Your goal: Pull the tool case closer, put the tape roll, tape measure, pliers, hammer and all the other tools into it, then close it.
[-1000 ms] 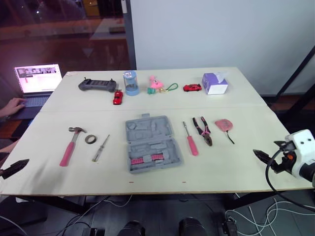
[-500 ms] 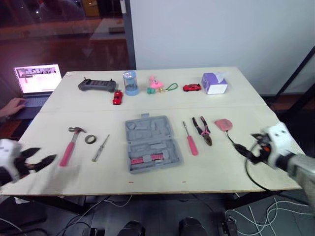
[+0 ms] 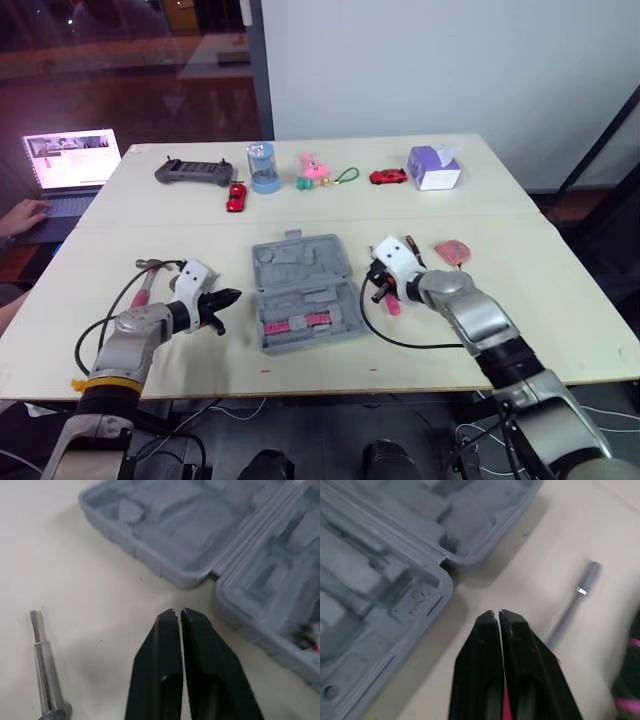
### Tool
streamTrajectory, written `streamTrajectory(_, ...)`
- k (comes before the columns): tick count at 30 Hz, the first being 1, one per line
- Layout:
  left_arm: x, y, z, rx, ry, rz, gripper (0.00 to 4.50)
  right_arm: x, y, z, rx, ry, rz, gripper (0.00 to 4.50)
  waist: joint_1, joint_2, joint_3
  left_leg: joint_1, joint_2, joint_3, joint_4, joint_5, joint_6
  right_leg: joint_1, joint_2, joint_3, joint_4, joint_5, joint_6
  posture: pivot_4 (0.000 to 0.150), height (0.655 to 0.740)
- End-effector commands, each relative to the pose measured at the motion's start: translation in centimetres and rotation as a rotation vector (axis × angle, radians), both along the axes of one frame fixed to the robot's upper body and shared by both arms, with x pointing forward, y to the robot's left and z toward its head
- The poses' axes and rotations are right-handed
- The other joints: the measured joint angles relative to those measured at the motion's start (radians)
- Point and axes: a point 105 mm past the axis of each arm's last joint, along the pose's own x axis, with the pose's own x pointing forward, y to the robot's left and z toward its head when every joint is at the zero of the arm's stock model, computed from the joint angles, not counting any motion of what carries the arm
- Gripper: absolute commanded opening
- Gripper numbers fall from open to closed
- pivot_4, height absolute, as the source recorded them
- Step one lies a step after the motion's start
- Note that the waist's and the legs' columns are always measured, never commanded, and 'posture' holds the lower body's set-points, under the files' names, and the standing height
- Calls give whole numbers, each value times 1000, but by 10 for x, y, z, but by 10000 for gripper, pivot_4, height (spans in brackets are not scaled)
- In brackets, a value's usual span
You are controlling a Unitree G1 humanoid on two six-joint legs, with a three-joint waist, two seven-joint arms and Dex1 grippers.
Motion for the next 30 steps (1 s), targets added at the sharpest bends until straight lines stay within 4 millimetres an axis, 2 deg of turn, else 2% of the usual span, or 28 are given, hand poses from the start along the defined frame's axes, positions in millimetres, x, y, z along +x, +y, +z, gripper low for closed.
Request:
streamTrajectory(1, 8, -3, 5, 73, -36, -35, 1002, 12, 9, 7, -56, -44, 63, 1055, -4, 0, 0, 0, 0, 0, 0, 0, 0, 0, 0, 0, 0, 0, 0, 1500, 7400)
streamTrajectory(4, 12, -12, -3, 159, -30, -93, 1002, 18, 14, 1, -115, -21, 105, 1055, -12, 0, 0, -1, 0, 0, 0, 0, 0, 0, 0, 0, -1, 0, 0, 1500, 7400)
streamTrajectory(12, 17, -32, -9, 189, -37, -166, 1002, 21, 26, -13, -185, 10, 186, 1055, -18, 0, 0, 0, 0, 0, 0, 0, 0, 0, 0, 0, 0, 0, 0, 1500, 7400)
streamTrajectory(16, 13, -35, -13, 200, -25, -202, 1002, 18, 44, -10, -176, 3, 260, 1055, -18, 1, 0, 0, 0, 0, 0, 0, 0, 0, 0, 1, 0, 0, 1, 1500, 7400)
streamTrajectory(20, 8, -39, -15, 189, -12, -241, 1002, 5, 55, -11, -174, 40, 350, 1055, -19, 1, 0, 0, 0, 0, 0, 0, 0, 0, 0, 1, 0, 0, 1, 1500, 7400)
streamTrajectory(25, -8, -39, -16, 167, 12, -292, 1002, -25, 50, -18, -155, 131, 387, 1055, -20, 1, -1, 0, 0, -1, -1, 0, 0, -1, 0, 1, 0, 0, 1, 1500, 7400)
streamTrajectory(30, -35, -39, -21, 144, 58, -329, 1002, -59, 44, -24, -133, 186, 366, 1055, -18, 2, -1, 0, 0, -2, -1, 0, 0, -1, 1, 1, 0, 0, 1, 1500, 7400)
